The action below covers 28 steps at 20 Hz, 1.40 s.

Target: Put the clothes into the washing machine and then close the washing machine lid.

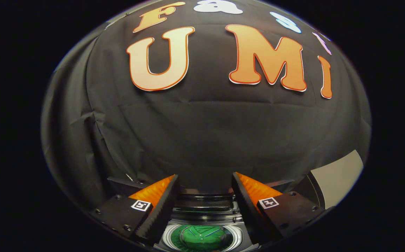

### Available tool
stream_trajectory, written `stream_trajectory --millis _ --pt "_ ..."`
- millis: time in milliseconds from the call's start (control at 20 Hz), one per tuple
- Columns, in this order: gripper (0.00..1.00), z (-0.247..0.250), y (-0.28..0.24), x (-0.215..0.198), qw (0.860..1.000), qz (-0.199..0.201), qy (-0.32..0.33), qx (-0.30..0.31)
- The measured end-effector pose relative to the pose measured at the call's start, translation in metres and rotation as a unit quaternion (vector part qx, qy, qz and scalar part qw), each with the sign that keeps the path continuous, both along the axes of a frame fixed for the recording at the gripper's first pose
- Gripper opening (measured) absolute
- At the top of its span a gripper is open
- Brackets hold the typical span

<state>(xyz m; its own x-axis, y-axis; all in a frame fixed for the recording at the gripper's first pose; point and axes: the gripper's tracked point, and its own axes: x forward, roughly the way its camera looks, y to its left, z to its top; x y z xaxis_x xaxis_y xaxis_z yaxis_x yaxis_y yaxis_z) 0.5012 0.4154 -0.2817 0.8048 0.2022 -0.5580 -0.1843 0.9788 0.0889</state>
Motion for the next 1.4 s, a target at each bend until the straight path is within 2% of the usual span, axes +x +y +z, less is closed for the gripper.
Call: stream_trajectory --millis 200,750,1400 --pt "0.96 -0.010 0.003 0.010 1.000 -0.001 0.012 0.000" --pt "0.97 -0.016 0.003 0.004 0.999 -0.008 0.034 0.005" --pt "0.97 -0.020 0.004 0.003 1.000 0.001 0.029 0.004"
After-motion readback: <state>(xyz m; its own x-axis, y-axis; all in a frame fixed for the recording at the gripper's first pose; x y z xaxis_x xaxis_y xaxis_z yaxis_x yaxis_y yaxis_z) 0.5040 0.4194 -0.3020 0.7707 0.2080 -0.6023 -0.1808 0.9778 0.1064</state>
